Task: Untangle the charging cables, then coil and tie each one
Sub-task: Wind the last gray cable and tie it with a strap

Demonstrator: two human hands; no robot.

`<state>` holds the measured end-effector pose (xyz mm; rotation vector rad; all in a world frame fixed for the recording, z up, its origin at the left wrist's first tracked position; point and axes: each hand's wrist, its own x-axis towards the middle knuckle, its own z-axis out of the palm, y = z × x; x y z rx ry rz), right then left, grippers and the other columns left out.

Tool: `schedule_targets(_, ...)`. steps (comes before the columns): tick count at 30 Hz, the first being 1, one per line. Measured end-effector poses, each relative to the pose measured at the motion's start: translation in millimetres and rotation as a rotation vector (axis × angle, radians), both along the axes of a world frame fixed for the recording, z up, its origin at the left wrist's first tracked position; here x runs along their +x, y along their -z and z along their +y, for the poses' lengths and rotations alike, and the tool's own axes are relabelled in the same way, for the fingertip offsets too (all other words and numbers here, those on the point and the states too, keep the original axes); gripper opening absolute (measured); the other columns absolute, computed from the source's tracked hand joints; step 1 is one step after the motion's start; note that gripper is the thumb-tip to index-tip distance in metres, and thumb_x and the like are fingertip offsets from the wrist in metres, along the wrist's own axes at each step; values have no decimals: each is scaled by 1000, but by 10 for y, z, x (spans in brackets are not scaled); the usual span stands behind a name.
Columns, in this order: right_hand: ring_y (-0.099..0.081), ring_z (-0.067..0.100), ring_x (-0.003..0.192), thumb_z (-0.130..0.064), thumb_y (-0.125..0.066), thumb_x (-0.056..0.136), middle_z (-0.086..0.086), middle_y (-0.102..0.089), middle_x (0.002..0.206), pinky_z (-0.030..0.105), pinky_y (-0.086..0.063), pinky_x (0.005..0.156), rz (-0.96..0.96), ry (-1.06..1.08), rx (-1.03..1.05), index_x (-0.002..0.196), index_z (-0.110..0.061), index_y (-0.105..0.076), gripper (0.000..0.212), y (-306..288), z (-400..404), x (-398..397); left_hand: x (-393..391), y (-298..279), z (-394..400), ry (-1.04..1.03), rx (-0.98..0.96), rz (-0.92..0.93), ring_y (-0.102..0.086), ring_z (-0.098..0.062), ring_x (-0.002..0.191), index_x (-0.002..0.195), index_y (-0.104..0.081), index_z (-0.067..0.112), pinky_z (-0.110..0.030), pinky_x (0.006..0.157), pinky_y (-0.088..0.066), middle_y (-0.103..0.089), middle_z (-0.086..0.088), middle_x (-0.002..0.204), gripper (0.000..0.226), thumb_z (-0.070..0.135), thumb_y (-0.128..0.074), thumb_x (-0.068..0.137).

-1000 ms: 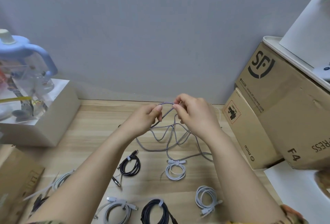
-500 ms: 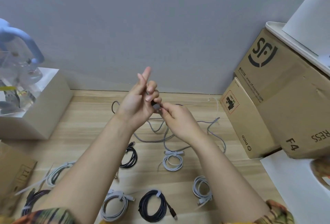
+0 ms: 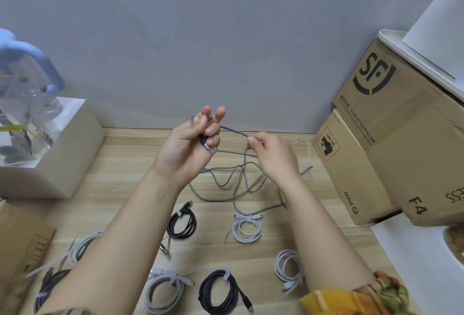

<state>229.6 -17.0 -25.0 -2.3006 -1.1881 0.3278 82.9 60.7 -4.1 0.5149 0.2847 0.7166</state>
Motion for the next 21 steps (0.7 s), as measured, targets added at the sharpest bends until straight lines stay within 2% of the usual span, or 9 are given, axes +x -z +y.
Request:
schedule_targets(3, -56, 26, 82, -38, -46, 94, 0, -61, 75, 30, -32, 62, -5, 47, 25, 78, -24, -62, 27, -53, -1, 94, 37, 3, 6, -11, -20, 53, -42, -5, 49, 79, -59, 13, -13, 46, -34, -67, -3, 80, 32, 31, -37, 94)
schedule_targets(5, -57, 27, 84, -38, -44, 95, 1, -63, 78, 30, -34, 63, -39, 0, 4, 81, -22, -62, 28, -56, 6, 30, 86, -30, 26, -88, 21, 81, -42, -4, 48, 84, -56, 12, -13, 45, -35, -66, 0, 75, 40, 34, -27, 101)
schedule_targets(8, -58, 27, 87, -40, -41, 97, -3, -60, 78, 30, -36, 65, -82, -134, -61, 89, -24, -64, 30, -68, -38, -138, 147, -97, 77, -207, 119, 95, -47, -3, 52, 98, -57, 10, -14, 49, -38, -68, 1, 81, 33, 25, -28, 102)
schedule_targets(10, -57, 27, 88, -40, -41, 97, -2, -61, 79, 31, -38, 68, -73, -222, -98, 91, -27, -65, 28, -98, -80, -221, 163, -127, 75, -205, 146, 73, -59, -4, 61, 112, -52, 7, -16, 54, -46, -71, -3, 93, 26, 19, -31, 101)
schedule_targets(12, -56, 27, 86, -41, -42, 96, -2, -56, 75, 33, -42, 72, -41, -297, -135, 92, -26, -64, 27, -141, -121, -288, 163, -121, 68, -199, 149, 82, -70, -15, 78, 125, -42, 4, -26, 67, -57, -66, -11, 108, 27, 12, -35, 101)
schedule_targets(14, -52, 27, 81, -41, -43, 96, -3, -49, 67, 34, -42, 70, -41, -351, -164, 92, -23, -65, 29, -185, -161, -331, 145, -95, 95, -205, 193, 172, -70, -25, 91, 131, -36, 2, -40, 78, -57, -60, -14, 120, 33, 3, -38, 98)
schedule_targets(15, -51, 26, 79, -41, -43, 96, -3, -46, 63, 33, -40, 67, -66, -362, -170, 91, -22, -64, 29, -212, -177, -338, 135, -85, 116, -203, 234, 242, -69, -27, 96, 132, -37, 1, -42, 79, -55, -60, -13, 123, 36, -2, -38, 96)
schedule_targets(19, -48, 23, 73, -41, -47, 94, -2, -43, 58, 31, -35, 60, -135, -383, -138, 88, -23, -66, 27, -347, -224, -346, 76, -71, 137, -74, 506, 497, -63, -22, 110, 128, -48, 7, -25, 70, -39, -66, -2, 115, 46, -9, -38, 86)
schedule_targets(21, -50, 21, 76, -43, -52, 91, -4, -43, 59, 30, -34, 61, -151, -372, -116, 89, -27, -69, 23, -425, -222, -327, 42, -103, 100, 86, 678, 584, -64, -20, 106, 126, -49, 4, -13, 68, -43, -64, -7, 114, 44, -14, -32, 90)
